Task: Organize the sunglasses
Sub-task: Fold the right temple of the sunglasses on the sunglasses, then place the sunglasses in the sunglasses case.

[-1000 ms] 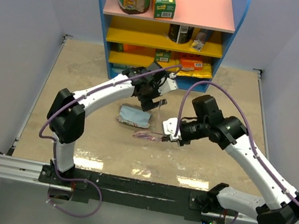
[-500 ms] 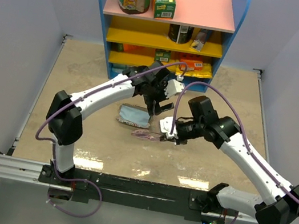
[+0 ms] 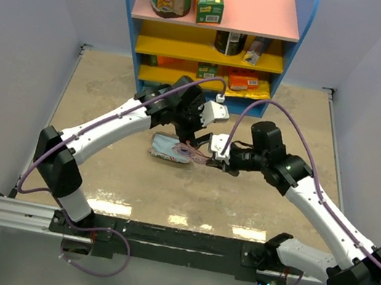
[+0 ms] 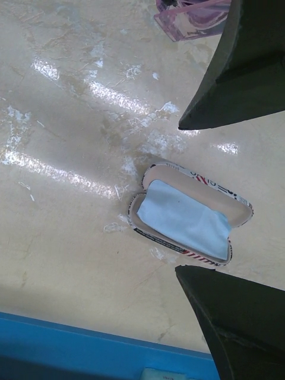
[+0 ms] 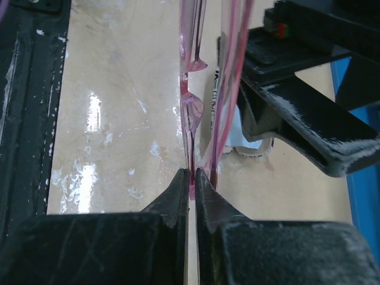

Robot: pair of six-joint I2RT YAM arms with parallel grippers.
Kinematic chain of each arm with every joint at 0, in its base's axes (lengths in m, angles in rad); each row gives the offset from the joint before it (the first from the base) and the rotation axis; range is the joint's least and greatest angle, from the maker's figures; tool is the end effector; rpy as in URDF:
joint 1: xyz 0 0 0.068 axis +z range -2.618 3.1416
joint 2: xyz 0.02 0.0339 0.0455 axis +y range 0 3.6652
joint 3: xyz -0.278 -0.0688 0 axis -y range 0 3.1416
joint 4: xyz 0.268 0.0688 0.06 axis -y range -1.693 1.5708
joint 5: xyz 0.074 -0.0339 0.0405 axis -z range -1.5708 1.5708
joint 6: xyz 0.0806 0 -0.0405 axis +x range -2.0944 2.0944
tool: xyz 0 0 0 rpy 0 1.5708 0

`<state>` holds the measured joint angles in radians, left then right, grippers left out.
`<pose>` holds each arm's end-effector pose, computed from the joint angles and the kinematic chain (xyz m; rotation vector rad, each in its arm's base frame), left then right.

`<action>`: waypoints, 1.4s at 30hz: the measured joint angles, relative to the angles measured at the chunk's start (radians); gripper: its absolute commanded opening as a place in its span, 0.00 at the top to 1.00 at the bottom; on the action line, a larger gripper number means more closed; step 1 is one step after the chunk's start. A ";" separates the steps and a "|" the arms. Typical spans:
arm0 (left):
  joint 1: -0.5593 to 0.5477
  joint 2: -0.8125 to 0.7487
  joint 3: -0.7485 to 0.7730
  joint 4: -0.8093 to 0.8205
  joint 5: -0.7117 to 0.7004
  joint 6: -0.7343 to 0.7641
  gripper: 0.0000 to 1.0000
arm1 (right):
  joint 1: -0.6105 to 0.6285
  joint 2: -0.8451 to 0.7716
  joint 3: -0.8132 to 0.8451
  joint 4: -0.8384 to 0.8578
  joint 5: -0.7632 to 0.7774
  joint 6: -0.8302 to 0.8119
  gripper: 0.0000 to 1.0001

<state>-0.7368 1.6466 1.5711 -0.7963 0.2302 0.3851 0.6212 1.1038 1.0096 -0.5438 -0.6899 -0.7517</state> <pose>0.2920 -0.2897 0.3136 1.3953 2.0261 -0.4365 0.1951 0.2027 0.3152 -1.6139 1.3743 0.6794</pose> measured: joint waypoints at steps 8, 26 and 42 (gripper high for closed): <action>0.010 -0.044 -0.051 0.061 -0.032 -0.001 0.00 | 0.007 0.011 -0.001 0.068 0.051 0.115 1.00; 0.331 -0.238 -0.262 0.204 -0.105 -0.061 0.00 | -0.001 0.141 0.032 0.007 0.171 0.069 1.00; 0.541 -0.433 -0.510 0.228 -0.099 -0.061 0.00 | 0.002 0.676 0.460 -0.097 0.344 0.126 1.00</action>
<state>-0.1959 1.2133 1.0615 -0.5686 0.1314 0.3244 0.6228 1.7798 1.4696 -0.6407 -0.3454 -0.6258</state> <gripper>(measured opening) 0.997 0.027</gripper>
